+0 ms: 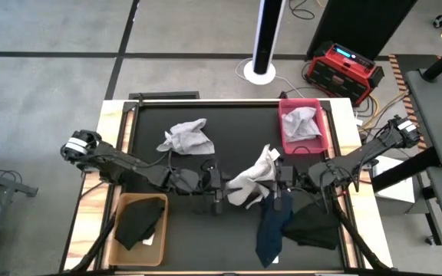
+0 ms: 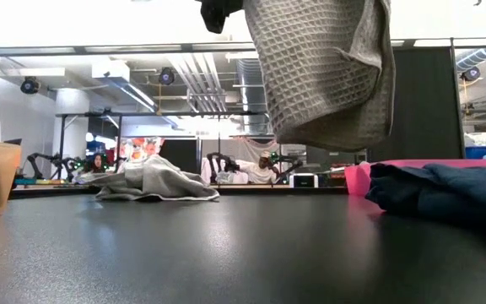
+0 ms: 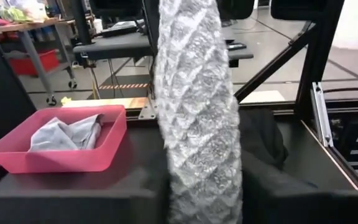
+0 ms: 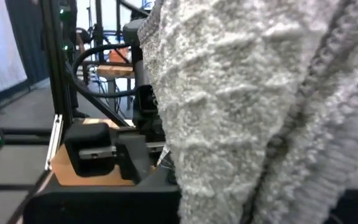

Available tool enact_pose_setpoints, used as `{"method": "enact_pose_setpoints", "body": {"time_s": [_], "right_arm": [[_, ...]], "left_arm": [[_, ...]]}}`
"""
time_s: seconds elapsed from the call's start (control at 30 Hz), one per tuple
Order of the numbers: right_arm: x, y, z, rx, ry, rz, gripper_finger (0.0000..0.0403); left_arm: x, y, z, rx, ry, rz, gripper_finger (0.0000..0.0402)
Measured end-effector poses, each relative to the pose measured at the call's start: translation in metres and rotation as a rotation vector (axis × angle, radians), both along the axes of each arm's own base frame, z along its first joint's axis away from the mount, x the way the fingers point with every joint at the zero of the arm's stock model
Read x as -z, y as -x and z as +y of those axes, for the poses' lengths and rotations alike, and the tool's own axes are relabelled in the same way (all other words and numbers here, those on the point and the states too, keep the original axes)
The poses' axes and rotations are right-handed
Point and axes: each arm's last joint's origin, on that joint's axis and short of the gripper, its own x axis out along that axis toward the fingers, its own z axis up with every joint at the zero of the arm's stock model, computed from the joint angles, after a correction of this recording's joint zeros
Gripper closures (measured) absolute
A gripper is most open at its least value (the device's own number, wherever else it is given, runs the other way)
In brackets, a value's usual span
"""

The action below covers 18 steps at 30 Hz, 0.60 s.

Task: Sort towels by color in basket
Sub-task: Put the white microfiber towel into the pink bin

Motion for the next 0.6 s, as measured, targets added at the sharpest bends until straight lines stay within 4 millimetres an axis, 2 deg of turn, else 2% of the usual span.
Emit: {"method": "enact_pose_setpoints", "body": {"time_s": [0.07,0.1,0.27,0.6], "right_arm": [[0.001,0.000,-0.001,0.016,-0.024,0.007,0.0391],[0.002,0.000,-0.001,0.030,-0.027,0.013,0.0391],[0.003,0.007,-0.005,0.075,-0.088,0.056,0.0361],[-0.011,0.044,-0.024,0.124,-0.187,0.118,0.0214]], "left_arm": [[0.000,0.000,0.000,0.003,-0.004,-0.001,0.0377],[-0.002,0.001,0.000,0.008,-0.002,-0.007,0.0387],[-0.014,0.008,-0.004,0.037,0.000,-0.039,0.0398],[-0.037,0.029,0.003,0.011,0.042,-0.025,0.0401]]}}
